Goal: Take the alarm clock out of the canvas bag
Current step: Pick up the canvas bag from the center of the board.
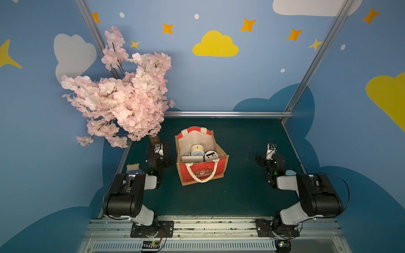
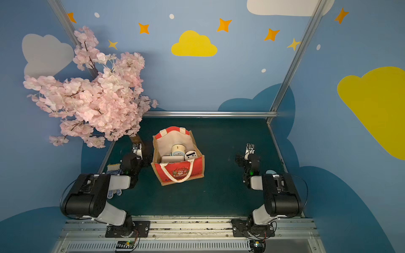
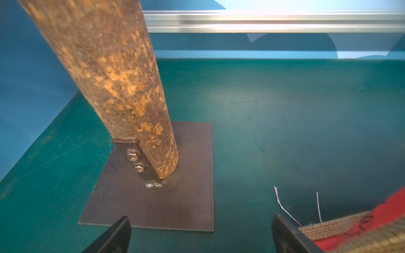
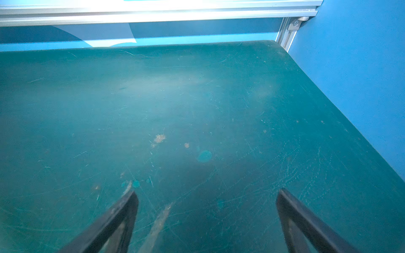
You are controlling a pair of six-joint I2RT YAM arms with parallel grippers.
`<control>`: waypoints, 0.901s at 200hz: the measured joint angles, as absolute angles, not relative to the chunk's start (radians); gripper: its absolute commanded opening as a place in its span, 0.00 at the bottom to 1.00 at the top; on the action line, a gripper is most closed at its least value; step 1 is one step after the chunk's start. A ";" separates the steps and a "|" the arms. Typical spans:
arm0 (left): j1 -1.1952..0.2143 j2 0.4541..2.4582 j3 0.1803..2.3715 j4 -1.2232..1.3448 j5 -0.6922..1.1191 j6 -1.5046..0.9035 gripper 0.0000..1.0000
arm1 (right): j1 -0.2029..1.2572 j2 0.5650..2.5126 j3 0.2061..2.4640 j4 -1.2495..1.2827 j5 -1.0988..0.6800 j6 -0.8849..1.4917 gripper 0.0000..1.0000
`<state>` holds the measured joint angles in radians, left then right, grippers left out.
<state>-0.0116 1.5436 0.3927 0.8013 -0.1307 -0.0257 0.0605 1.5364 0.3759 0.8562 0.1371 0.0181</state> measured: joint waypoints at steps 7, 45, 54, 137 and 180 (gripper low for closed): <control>-0.012 1.544 0.393 0.801 -0.131 -0.026 0.99 | 0.060 1.536 0.376 0.856 0.137 0.018 0.99; -0.012 1.544 0.393 0.801 -0.131 -0.026 0.99 | 0.060 1.536 0.376 0.856 0.137 0.018 0.99; -0.012 1.544 0.393 0.801 -0.131 -0.026 0.99 | 0.060 1.536 0.376 0.856 0.137 0.018 0.99; -0.008 1.544 0.393 0.801 -0.126 -0.026 0.99 | 0.060 1.536 0.376 0.856 0.137 0.018 0.99; -0.005 1.544 0.393 0.801 -0.119 -0.026 0.99 | 0.060 1.536 0.376 0.856 0.137 0.018 0.92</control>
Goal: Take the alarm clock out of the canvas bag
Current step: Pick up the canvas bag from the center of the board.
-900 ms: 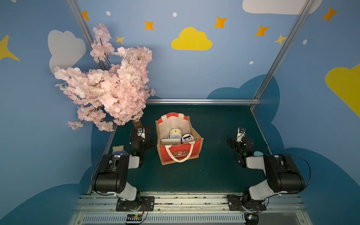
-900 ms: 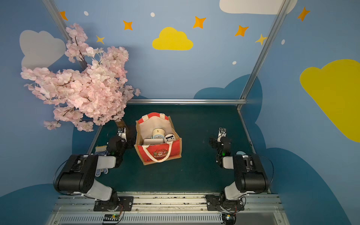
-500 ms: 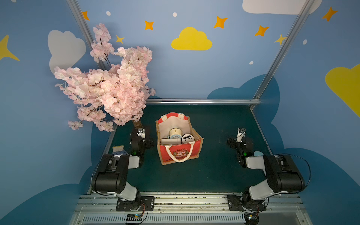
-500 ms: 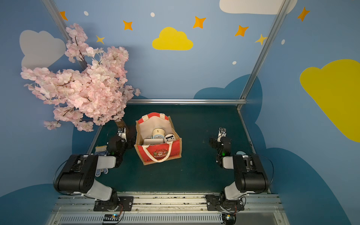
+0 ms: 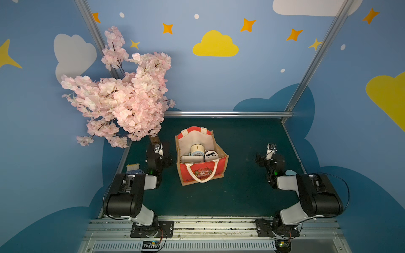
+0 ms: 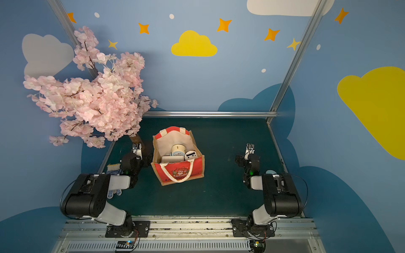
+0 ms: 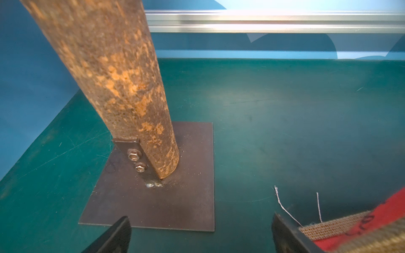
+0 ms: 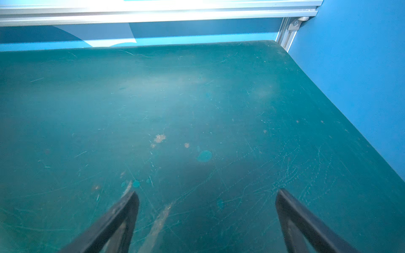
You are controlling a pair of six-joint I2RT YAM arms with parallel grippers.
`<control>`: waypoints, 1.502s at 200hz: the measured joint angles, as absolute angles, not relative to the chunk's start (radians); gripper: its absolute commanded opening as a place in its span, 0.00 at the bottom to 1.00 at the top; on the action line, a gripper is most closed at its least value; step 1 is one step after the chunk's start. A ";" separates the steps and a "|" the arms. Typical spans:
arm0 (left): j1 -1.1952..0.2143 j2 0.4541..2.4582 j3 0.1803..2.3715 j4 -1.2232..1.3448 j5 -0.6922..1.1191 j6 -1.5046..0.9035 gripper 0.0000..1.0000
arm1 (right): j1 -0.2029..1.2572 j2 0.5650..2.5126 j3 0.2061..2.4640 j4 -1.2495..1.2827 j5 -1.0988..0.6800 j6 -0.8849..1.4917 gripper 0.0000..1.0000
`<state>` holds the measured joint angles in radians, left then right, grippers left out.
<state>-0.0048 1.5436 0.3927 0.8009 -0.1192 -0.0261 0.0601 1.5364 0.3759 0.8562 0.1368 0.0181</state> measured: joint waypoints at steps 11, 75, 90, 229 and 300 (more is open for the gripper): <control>0.000 1.544 0.393 0.798 -0.105 -0.027 0.99 | 0.060 1.535 0.376 0.855 0.138 0.019 0.92; 0.011 1.295 0.643 0.353 -0.085 -0.087 0.99 | 0.060 1.177 0.638 0.316 0.126 0.060 0.93; 0.000 1.196 0.663 0.278 -0.078 -0.121 0.99 | 0.060 1.090 0.664 0.220 0.091 0.095 0.91; -0.082 0.993 0.968 -0.343 0.208 -0.197 0.98 | 0.542 0.945 1.018 -0.342 -0.113 0.243 0.85; -0.106 1.289 1.327 -0.562 0.344 -0.035 0.97 | 0.695 0.994 1.080 -0.387 -0.091 0.227 0.84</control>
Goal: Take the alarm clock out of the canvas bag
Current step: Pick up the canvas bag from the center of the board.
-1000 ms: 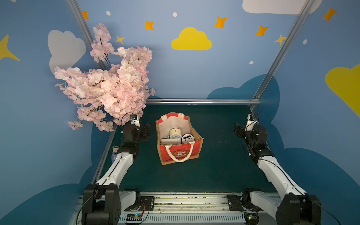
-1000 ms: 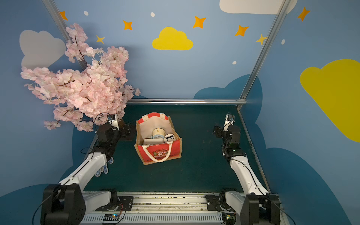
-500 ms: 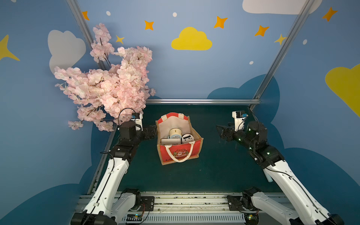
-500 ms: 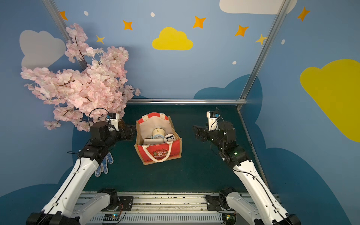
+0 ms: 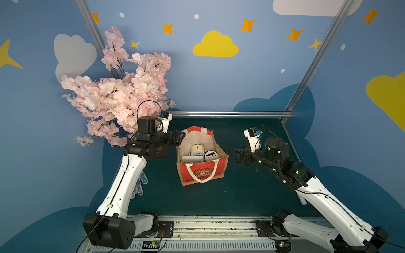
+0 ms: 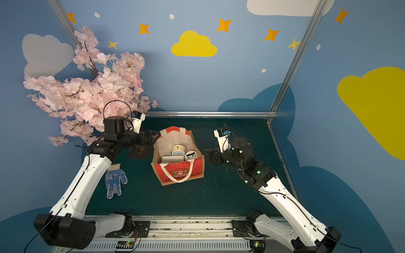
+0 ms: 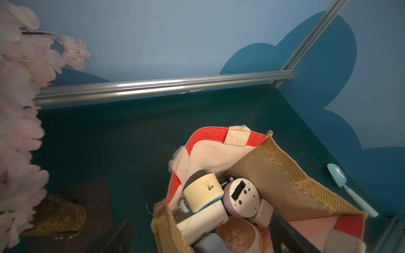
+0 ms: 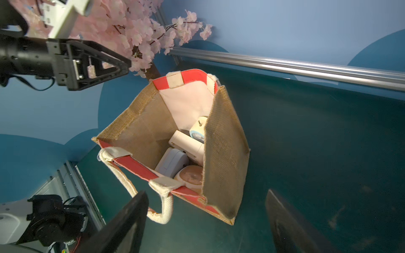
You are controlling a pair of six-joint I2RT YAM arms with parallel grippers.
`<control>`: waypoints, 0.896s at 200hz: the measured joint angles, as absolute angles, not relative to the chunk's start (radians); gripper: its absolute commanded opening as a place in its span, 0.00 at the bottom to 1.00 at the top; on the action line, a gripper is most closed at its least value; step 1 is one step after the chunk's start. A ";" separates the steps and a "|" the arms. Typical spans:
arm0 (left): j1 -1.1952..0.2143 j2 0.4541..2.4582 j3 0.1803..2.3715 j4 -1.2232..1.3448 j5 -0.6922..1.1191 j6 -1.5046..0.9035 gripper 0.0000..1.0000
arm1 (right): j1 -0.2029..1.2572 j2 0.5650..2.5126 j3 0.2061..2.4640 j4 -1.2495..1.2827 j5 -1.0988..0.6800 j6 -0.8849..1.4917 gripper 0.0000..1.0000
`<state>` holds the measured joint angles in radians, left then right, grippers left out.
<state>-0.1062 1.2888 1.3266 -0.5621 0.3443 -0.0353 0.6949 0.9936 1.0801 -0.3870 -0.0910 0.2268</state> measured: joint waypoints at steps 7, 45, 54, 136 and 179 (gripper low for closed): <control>-0.112 1.320 1.349 -0.583 0.344 -0.022 0.97 | 0.705 0.996 1.081 -0.387 -0.087 0.226 0.85; -0.144 1.496 1.479 -0.692 0.319 0.045 0.96 | 0.723 1.002 1.081 -0.408 -0.059 0.220 0.85; -0.147 1.534 1.506 -0.708 0.299 0.057 0.96 | 0.723 1.001 1.081 -0.412 -0.045 0.219 0.85; -0.197 1.698 1.616 -0.771 0.194 0.132 0.80 | 0.723 0.937 1.059 -0.432 0.038 0.200 0.88; -0.221 1.753 1.655 -0.788 0.203 0.143 0.43 | 0.723 0.937 1.054 -0.449 0.062 0.194 0.88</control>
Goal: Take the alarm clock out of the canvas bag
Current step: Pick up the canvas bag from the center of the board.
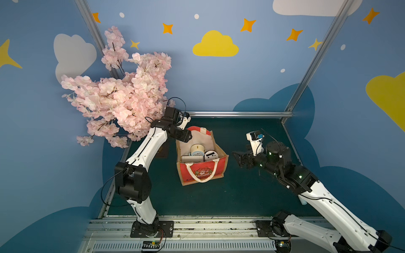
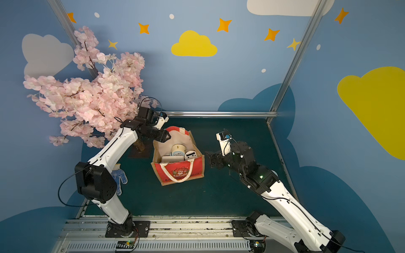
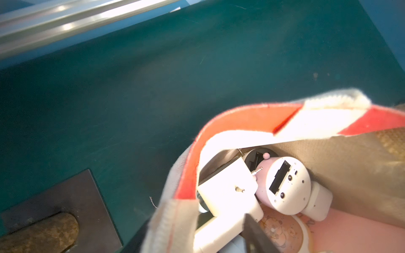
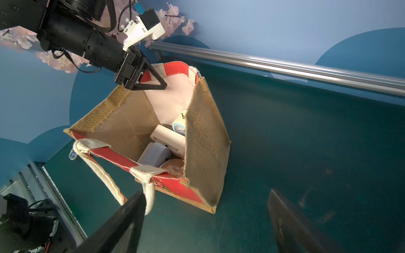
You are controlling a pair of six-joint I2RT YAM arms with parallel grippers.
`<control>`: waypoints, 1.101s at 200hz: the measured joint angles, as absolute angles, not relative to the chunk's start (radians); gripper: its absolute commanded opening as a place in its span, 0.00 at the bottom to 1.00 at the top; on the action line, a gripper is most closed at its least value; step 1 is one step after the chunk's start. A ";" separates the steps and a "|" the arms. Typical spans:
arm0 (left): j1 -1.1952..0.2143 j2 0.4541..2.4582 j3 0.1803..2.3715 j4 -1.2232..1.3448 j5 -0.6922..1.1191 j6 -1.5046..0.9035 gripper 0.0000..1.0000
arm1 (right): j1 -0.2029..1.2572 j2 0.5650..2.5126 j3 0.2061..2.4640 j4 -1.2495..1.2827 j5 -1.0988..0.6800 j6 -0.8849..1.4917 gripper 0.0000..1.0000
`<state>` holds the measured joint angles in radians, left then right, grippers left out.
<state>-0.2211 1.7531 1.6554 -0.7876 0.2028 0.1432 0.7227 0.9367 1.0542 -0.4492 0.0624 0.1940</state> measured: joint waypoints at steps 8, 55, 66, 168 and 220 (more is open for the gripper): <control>-0.221 1.758 1.665 -0.792 0.205 0.141 0.34 | 0.723 0.937 1.054 -0.452 0.067 0.193 0.88; -0.217 1.761 1.681 -0.807 0.208 0.147 0.03 | 0.718 0.926 1.035 -0.472 0.088 0.180 0.89; -0.217 1.761 1.681 -0.806 0.208 0.142 0.03 | 0.715 0.926 1.032 -0.476 0.088 0.179 0.89; -0.259 1.720 1.729 -0.715 0.201 -0.001 0.03 | 0.710 0.915 1.032 -0.477 0.087 0.179 0.88; -0.328 1.719 1.863 -0.643 0.110 -0.004 0.03 | 0.710 0.900 1.032 -0.476 0.079 0.187 0.87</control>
